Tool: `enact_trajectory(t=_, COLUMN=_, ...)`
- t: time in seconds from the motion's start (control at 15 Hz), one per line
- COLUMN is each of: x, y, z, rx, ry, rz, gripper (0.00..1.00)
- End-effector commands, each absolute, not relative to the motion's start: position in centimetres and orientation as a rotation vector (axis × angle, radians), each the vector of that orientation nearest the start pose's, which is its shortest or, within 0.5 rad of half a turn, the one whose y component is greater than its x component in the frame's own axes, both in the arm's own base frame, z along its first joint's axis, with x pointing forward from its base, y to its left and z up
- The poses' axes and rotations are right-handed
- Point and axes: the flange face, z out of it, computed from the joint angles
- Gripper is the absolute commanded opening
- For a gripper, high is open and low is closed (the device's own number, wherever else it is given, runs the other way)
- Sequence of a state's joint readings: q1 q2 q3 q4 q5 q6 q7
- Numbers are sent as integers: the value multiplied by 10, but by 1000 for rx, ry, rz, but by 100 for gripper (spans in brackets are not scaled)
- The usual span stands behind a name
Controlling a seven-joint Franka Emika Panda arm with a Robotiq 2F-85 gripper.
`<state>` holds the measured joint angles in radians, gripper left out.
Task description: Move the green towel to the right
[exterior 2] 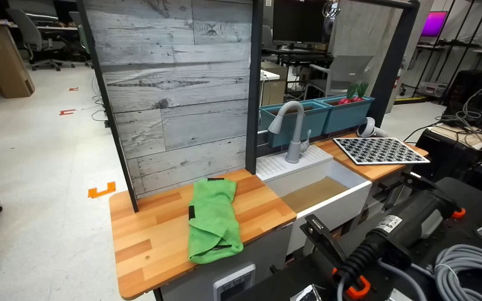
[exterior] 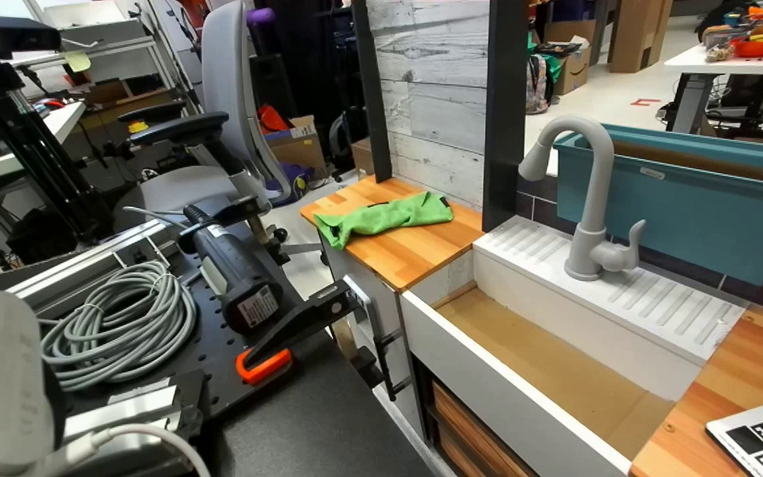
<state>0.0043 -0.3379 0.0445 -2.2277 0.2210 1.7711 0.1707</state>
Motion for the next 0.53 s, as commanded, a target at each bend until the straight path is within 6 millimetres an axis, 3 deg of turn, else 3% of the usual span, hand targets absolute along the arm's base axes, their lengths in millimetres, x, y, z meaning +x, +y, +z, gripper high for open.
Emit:
enact_trajectory(t=0.0, x=468, y=74, z=423, rx=-3013, ry=271, rz=241, gripper=100)
enact_trajectory(t=0.47, x=528, y=112, z=247, rx=-3094, ry=263, rz=310, gripper=100)
